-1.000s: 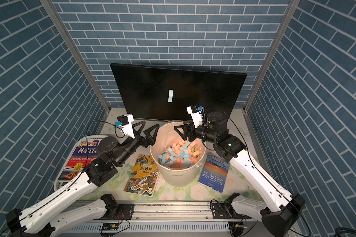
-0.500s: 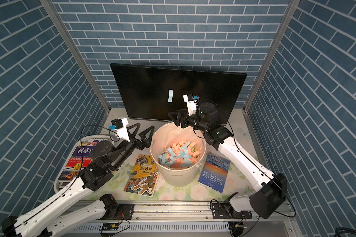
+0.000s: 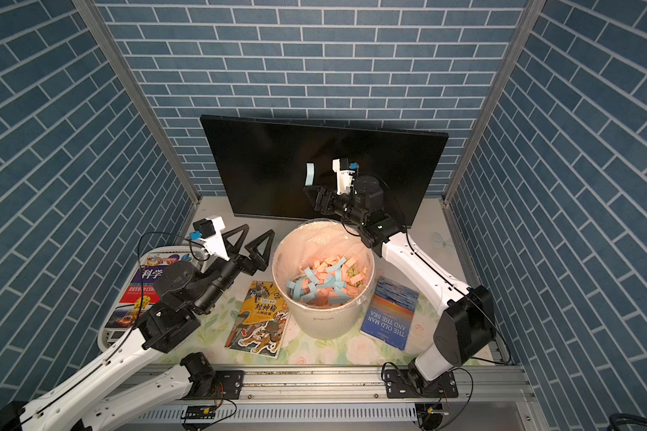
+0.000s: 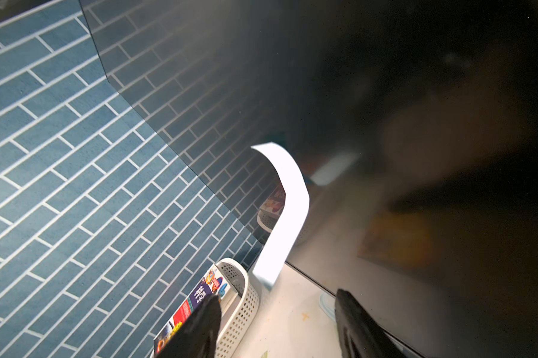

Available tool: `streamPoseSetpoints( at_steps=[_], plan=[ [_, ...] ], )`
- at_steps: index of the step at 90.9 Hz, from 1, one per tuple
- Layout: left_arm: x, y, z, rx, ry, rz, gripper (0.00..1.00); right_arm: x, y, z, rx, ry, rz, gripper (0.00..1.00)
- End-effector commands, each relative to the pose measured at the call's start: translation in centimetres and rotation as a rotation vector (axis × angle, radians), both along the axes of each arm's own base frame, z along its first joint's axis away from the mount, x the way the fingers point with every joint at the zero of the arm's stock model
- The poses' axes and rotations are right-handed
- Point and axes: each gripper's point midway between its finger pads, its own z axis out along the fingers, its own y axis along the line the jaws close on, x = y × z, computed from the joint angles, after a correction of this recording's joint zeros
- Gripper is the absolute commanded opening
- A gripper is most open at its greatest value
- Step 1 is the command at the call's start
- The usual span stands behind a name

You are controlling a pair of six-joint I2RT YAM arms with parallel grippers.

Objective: Remove the sticky note from the monitor
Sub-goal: Tear off the sticky note from the monitor.

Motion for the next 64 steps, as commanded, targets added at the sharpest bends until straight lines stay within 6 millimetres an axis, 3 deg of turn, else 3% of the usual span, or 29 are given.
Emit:
streamPoseSetpoints(
  at_steps=[1, 14, 64],
  plan=[
    [0.0, 0.4, -0.2, 0.015, -0.007, 0.015, 1.0, 0.3, 0.4, 3.0, 0.092, -0.036, 0.009, 0.6],
    [-0.1, 0.5, -0.1, 0.013, -0.009, 0.016, 1.0, 0.8, 0.5, 2.9, 0.116, -0.029, -0.002, 0.55],
    [-0.4, 0.5, 0.1, 0.0, -0.014, 0.001, 1.0, 1.5, 0.7, 3.0, 0.178, -0.002, -0.012, 0.15]
  ],
)
